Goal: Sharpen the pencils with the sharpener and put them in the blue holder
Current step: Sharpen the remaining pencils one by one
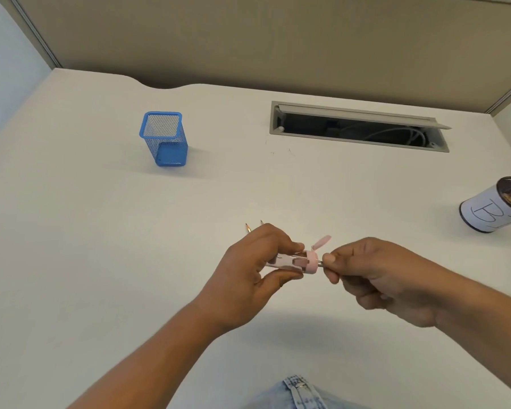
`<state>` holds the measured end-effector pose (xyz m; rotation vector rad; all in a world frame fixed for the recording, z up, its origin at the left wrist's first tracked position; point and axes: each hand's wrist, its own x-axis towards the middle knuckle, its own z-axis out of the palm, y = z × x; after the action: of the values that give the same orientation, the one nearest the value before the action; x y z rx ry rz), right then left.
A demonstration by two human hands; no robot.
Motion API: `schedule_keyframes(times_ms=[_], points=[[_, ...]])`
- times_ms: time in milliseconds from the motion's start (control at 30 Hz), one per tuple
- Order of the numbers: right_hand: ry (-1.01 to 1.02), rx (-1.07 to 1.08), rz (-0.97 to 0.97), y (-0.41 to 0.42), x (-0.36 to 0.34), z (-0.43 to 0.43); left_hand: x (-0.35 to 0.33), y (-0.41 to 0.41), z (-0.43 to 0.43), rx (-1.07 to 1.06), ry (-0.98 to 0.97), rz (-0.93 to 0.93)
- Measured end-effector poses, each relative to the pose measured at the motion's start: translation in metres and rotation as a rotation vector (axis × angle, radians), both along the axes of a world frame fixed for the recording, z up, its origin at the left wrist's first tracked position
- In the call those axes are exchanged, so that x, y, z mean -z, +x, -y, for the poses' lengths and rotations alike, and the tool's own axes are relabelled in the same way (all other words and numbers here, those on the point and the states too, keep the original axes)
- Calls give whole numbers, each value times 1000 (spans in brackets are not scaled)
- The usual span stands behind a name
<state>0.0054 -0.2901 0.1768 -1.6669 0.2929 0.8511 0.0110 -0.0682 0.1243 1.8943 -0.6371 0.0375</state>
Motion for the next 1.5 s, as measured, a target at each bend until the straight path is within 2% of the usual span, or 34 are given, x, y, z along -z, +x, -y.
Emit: schedule_keyframes(times_ms=[33,100,200,300,400,467,500,533,633,667,700,733,867,1000,1100,1167,1200,1267,1333,1367,1433,1500], points=[[-1,-30,8,0,-1,1,0,1,0,11,9,-5],[-56,-92,166,-3,1,1,-2,2,0,-2,4,-73],[-287,-152,646,-6,6,5,-3,0,1,-92,-30,-179],[-625,-343,1120,-6,6,8,-3,-2,3,-136,-128,-290],[-752,-417,1322,-6,7,4,-1,-4,6,-136,-193,-338],[-701,-392,1276,-7,5,-2,0,-3,7,-151,-215,-322],[-643,-340,1169,-7,5,-5,1,-2,6,-155,-209,-294],[-558,-274,1000,-6,5,-6,0,-1,6,-152,-194,-260],[-249,-98,336,0,3,-3,0,3,3,-111,-126,-178],[-181,-78,215,2,3,-1,-1,4,3,-97,-98,-163],[-167,-85,183,2,3,0,-1,4,3,-90,-77,-159],[-203,-117,234,0,2,1,-2,6,3,-91,-69,-170],[-394,-254,772,-6,3,4,-3,7,2,-126,-134,-307],[-618,-444,1173,0,-1,7,-1,3,3,-150,-195,-381],[-737,-479,1344,2,3,3,-1,4,3,-173,-184,-342],[-701,-459,1307,-1,3,-1,-1,4,2,-185,-170,-287],[-669,-424,1223,-2,3,-4,-1,4,1,-188,-162,-254],[-538,-302,885,-1,5,-6,-1,5,1,-186,-136,-179],[-306,-142,403,2,5,-6,-1,6,0,-164,-93,-100],[-209,-100,234,3,5,-5,-1,6,0,-151,-72,-75],[-177,-127,189,3,5,-2,-1,7,0,-143,-47,-62],[-216,-181,314,0,5,-2,0,7,-1,-163,-59,-93]])
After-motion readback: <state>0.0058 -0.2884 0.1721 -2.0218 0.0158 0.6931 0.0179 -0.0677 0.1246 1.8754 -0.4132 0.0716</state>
